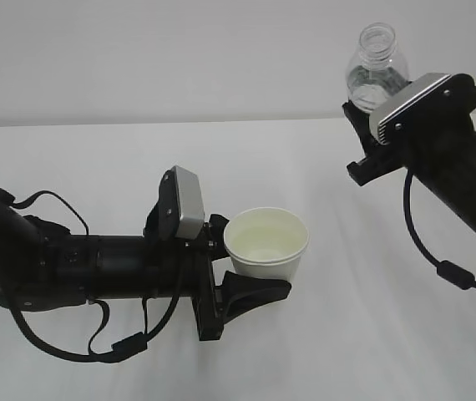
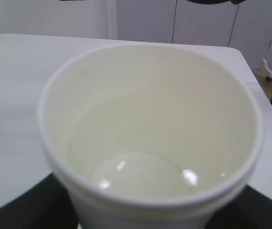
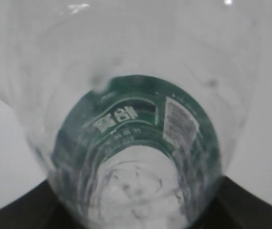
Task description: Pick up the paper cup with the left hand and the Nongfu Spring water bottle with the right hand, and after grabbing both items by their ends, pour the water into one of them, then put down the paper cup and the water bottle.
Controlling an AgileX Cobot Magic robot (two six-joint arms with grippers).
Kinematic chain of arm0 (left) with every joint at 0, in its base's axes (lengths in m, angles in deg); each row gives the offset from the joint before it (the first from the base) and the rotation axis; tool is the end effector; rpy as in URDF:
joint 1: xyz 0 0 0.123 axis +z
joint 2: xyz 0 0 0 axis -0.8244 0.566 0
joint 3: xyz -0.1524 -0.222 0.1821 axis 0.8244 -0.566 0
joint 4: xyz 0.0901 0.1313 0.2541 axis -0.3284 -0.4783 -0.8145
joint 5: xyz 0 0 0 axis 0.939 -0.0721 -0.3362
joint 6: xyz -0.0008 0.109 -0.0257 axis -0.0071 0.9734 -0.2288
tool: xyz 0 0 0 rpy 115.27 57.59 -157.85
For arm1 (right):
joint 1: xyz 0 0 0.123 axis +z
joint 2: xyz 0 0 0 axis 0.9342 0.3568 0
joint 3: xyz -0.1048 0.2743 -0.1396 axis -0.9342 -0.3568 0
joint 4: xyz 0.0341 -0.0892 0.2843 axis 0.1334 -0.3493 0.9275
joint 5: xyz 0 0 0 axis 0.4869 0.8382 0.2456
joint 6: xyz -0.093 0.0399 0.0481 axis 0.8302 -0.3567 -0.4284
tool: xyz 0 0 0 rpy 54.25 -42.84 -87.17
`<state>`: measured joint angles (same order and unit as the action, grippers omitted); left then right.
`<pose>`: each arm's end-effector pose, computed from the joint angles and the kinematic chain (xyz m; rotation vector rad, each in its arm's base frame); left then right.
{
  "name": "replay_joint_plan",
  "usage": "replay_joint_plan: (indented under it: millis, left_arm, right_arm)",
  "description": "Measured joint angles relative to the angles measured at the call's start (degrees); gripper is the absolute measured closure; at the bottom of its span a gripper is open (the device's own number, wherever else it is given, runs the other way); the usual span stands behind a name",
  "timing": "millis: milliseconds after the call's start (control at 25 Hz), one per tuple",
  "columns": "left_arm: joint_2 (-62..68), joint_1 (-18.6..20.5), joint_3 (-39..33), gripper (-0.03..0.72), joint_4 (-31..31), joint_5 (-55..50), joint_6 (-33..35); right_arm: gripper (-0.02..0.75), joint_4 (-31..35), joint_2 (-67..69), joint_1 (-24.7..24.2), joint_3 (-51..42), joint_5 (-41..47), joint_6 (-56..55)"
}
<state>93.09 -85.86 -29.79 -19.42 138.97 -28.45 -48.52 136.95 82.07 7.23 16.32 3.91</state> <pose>0.2991 -0.2711 0.0880 1.1951 1.4596 -0.9941 0.3753 0.0999 0.1750 -0.6775 1.3723 -0.1832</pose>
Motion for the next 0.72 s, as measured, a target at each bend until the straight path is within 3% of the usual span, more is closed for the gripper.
replay_joint_plan:
  millis: [720]
  left_arm:
    - [0.0,0.0,0.0,0.205,0.0,0.0,0.0]
  right_arm:
    - [0.316,7.9,0.0,0.0,0.0,0.0,-4.2]
